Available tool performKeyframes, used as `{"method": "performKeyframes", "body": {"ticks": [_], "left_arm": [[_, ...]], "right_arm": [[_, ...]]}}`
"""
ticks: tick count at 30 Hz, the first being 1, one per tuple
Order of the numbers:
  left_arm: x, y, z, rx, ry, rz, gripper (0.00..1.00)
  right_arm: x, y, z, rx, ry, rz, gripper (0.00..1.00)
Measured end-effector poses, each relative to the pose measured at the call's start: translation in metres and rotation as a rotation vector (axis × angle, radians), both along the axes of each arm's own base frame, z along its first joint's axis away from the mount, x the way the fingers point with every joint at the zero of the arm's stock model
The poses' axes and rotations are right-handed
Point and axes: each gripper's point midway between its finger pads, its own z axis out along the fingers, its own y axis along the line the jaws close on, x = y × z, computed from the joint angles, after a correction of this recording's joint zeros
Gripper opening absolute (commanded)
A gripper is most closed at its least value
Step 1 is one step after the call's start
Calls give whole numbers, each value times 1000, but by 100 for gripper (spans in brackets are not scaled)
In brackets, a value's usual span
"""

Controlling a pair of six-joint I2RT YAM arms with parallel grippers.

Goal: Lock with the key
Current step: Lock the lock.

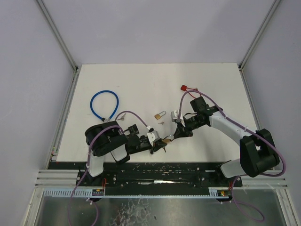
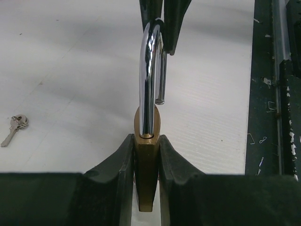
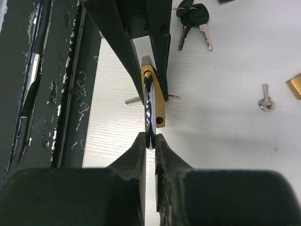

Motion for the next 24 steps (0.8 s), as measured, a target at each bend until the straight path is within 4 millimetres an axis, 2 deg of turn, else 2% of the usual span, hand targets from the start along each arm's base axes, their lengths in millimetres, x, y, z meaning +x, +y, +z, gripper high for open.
{"method": "performKeyframes", "body": {"ticks": [3,24], "left_arm": [[0,0,0,-1,2,-5,0],[5,2,-2,3,1,7,0]], "right_arm": [[1,0,0,0,-10,4,0],[9,2,-2,-38,-33,18,0]]}}
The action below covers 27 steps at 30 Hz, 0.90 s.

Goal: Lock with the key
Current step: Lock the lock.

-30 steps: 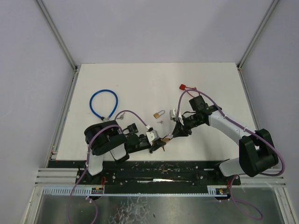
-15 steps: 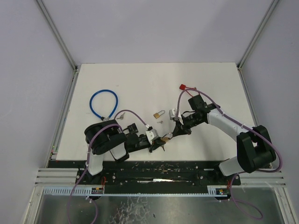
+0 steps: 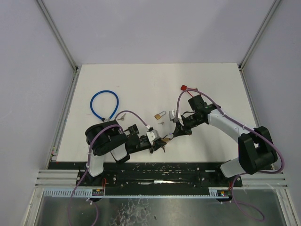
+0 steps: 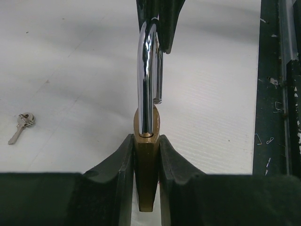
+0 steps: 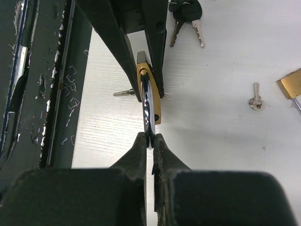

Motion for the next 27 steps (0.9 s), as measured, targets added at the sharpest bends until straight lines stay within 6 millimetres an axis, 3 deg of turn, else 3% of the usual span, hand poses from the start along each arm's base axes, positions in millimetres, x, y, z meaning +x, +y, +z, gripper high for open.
{"method": "performKeyframes", "body": {"ticks": [27], "left_arm": [[1,0,0,0,-3,1,0]], "right_arm": [[5,1,-1,-37,-47,11,0]]}}
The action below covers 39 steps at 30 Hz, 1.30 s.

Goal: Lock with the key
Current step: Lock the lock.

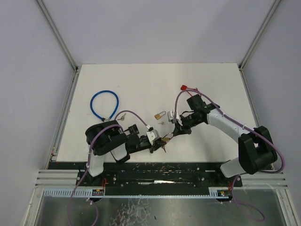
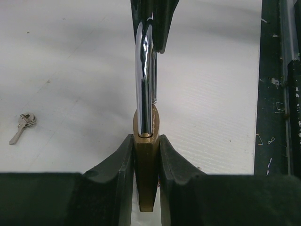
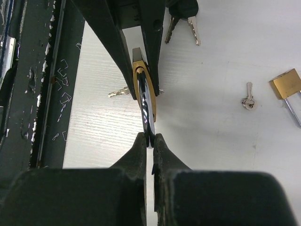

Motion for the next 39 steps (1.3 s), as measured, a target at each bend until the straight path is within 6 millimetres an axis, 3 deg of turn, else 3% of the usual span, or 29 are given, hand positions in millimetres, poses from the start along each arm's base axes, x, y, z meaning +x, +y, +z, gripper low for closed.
{"method": "performKeyframes", "body": {"ticks": [17,39], "left_arm": [[0,0,0,0,-3,-10,0],[-6,16,-2,23,-8,-1,0]], "right_arm": [[-2,3,-4,18,-10,181,0],[-11,24,-12,-148,-11,190,0]]}}
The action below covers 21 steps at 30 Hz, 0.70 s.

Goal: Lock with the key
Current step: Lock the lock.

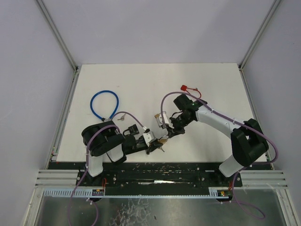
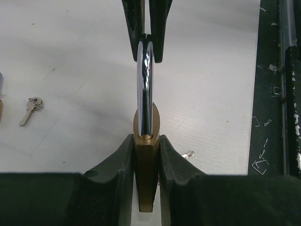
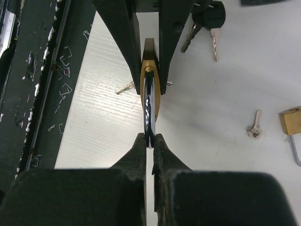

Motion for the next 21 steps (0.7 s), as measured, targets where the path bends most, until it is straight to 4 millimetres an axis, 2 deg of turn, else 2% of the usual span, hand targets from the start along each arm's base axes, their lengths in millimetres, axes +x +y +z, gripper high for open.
{"method": "performKeyframes", "body": {"ticks": [11,21], "left_arm": [[-1,7,-2,14,-6,5,0],[-2,11,-4,21,-8,-10,0]], "right_arm": [[-1,11,0,121,-98,-58,0],[-9,16,-4,147,-88,95,0]]}}
